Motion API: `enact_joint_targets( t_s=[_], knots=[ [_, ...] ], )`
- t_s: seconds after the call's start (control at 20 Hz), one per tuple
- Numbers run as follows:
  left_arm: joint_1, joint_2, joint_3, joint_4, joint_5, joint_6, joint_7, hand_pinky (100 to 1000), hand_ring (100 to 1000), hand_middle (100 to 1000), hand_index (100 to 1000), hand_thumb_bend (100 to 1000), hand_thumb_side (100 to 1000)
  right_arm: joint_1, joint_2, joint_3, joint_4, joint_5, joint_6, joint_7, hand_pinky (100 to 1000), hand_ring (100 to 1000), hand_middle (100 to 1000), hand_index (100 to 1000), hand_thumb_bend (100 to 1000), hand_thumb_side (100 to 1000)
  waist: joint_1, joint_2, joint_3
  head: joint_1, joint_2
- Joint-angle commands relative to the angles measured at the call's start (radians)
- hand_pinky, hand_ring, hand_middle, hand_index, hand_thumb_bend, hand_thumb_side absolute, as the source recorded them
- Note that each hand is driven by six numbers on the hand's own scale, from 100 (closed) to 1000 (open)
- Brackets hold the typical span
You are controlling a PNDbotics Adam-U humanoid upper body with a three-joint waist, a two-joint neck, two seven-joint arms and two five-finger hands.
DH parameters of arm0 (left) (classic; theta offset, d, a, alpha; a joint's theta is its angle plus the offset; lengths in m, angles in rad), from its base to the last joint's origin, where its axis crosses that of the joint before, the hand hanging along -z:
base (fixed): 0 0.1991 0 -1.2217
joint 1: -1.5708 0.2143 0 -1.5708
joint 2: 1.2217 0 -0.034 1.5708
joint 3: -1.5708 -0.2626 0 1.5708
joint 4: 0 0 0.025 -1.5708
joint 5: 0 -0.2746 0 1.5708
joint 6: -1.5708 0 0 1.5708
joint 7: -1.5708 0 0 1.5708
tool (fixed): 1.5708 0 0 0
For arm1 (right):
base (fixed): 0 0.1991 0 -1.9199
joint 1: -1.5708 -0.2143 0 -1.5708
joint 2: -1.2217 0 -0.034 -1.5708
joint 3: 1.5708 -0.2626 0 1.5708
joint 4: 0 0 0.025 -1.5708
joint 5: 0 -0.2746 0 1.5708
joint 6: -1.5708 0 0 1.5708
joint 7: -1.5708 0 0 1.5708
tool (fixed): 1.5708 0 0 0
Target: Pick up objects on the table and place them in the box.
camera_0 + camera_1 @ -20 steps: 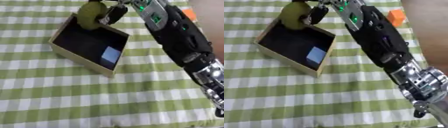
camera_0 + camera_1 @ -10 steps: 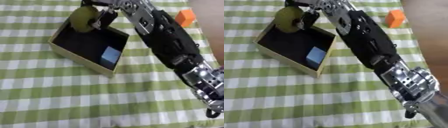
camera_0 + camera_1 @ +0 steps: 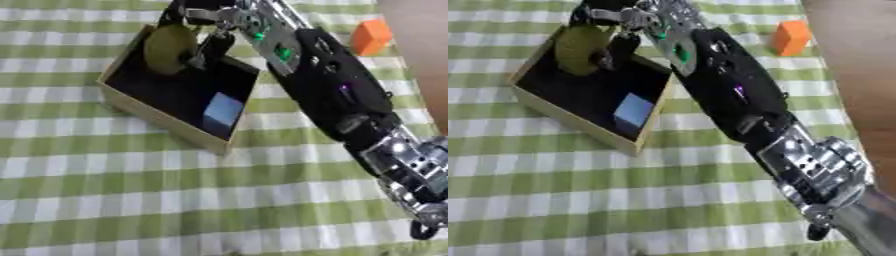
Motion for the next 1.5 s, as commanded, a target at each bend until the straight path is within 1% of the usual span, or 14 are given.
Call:
enact_joint_targets(
  t_s=[0.05,0.25,0.3,0.45,0.55,0.85,1.0,1.1,1.2,1.35,1.4,1.5],
  knots=[
    [-0.010,0.016,0.004,-0.015,0.004,0.001,-0.003,815,822,851,838,220,832,-0.020,-0.012,-0.011,-0.021,-0.010,-0.017,0.016,898,893,814,916,189,314,-0.003,-0.006,-0.002,0.003,-0.005],
    [-0.011,0.015,0.004,-0.015,0.004,0.001,-0.003,815,822,851,838,221,833,-0.021,-0.017,-0.010,-0.035,-0.008,-0.024,0.021,907,905,825,926,244,370,0.000,-0.006,-0.006,0.005,-0.004],
    [-0.010,0.015,0.004,-0.015,0.005,0.001,-0.003,815,822,851,838,221,833,-0.021,-0.017,-0.011,-0.039,-0.006,-0.024,0.020,907,905,825,926,244,377,0.000,-0.006,-0.007,0.006,-0.004],
    [-0.009,0.014,0.004,-0.015,0.005,0.002,-0.003,815,822,851,838,221,833,-0.021,-0.019,-0.014,-0.046,-0.008,-0.022,0.016,907,903,823,924,246,375,0.001,-0.008,-0.009,0.007,-0.002],
    [-0.008,0.013,0.004,-0.015,0.005,0.003,-0.002,815,823,852,838,219,832,-0.021,-0.022,-0.016,-0.052,-0.015,-0.019,0.014,906,899,818,918,226,367,0.001,-0.009,-0.011,0.008,-0.002],
    [0.000,0.014,0.006,-0.015,0.004,0.004,-0.001,815,823,852,838,216,831,-0.022,-0.046,-0.027,-0.101,-0.072,0.002,0.016,903,891,811,917,180,314,0.005,-0.016,-0.018,0.013,0.003],
    [0.008,0.017,0.008,-0.015,0.002,0.004,0.002,815,823,852,838,215,830,-0.021,-0.091,-0.026,-0.150,-0.107,0.013,0.023,901,891,811,919,207,291,0.006,-0.023,-0.026,0.017,0.008],
    [0.016,0.020,0.011,-0.015,0.000,0.004,0.004,815,823,852,838,214,831,-0.014,-0.139,-0.025,-0.191,-0.132,0.018,0.031,900,893,813,920,229,277,0.007,-0.028,-0.034,0.020,0.012],
    [0.023,0.024,0.013,-0.015,-0.002,0.005,0.007,815,823,852,838,214,831,-0.003,-0.191,-0.032,-0.229,-0.160,0.028,0.036,900,893,813,920,220,270,0.007,-0.031,-0.043,0.023,0.016],
    [0.031,0.029,0.017,-0.015,-0.007,0.003,0.012,815,824,853,838,212,830,0.022,-0.270,-0.058,-0.260,-0.204,0.052,0.037,900,893,814,920,220,260,0.011,-0.033,-0.055,0.032,0.018],
    [0.033,0.031,0.018,-0.015,-0.009,0.002,0.013,815,824,853,838,210,829,0.031,-0.297,-0.067,-0.266,-0.215,0.059,0.035,900,895,816,921,232,252,0.013,-0.033,-0.059,0.035,0.018],
    [0.040,0.037,0.023,-0.015,-0.014,-0.003,0.017,815,824,853,838,208,829,0.054,-0.354,-0.086,-0.278,-0.237,0.064,0.029,900,896,818,921,240,250,0.018,-0.031,-0.066,0.044,0.017]
  ],
)
